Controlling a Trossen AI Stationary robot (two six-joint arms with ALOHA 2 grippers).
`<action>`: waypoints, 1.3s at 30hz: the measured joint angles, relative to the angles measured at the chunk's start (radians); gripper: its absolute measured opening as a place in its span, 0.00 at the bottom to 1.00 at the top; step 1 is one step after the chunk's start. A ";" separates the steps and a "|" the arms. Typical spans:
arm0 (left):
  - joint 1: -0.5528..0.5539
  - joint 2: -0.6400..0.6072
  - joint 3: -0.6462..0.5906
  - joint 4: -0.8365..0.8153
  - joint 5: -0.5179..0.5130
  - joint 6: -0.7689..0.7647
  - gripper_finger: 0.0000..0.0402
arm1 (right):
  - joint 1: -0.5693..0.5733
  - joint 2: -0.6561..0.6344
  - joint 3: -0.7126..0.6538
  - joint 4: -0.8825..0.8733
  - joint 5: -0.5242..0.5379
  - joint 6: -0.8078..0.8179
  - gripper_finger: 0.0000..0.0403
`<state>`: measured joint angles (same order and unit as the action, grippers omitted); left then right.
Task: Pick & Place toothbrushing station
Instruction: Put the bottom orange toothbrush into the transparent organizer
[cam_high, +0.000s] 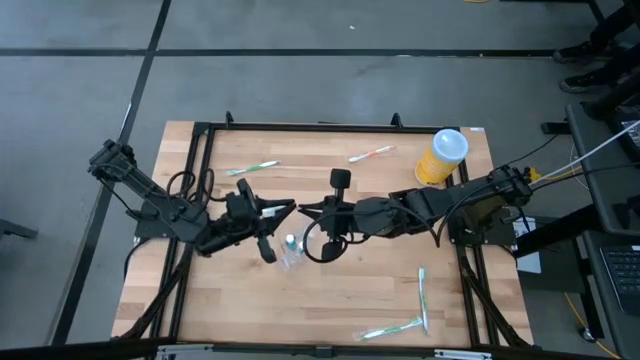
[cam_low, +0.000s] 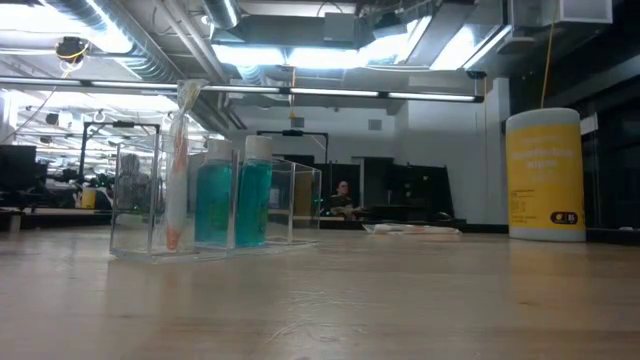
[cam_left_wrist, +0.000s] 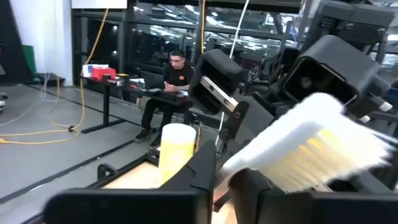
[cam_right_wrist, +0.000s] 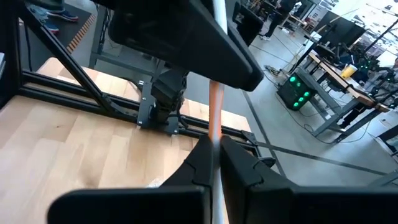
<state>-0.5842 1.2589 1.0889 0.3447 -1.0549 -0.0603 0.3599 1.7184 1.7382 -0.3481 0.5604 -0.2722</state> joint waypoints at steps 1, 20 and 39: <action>0.000 -0.002 0.000 -0.001 -0.002 0.000 0.05 | 0.000 0.000 0.000 0.001 0.000 0.000 0.03; -0.130 -0.132 0.000 -0.206 -0.289 -0.021 0.04 | 0.004 -0.043 0.000 0.177 0.032 -0.049 0.09; -0.245 0.116 0.000 -0.805 -0.085 -1.120 0.04 | 0.094 -0.270 0.000 -0.162 0.177 0.070 0.11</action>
<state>-0.8289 1.3749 1.0893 -0.4604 -1.1402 -1.1801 0.4536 1.4483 1.7382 -0.5096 0.7378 -0.2024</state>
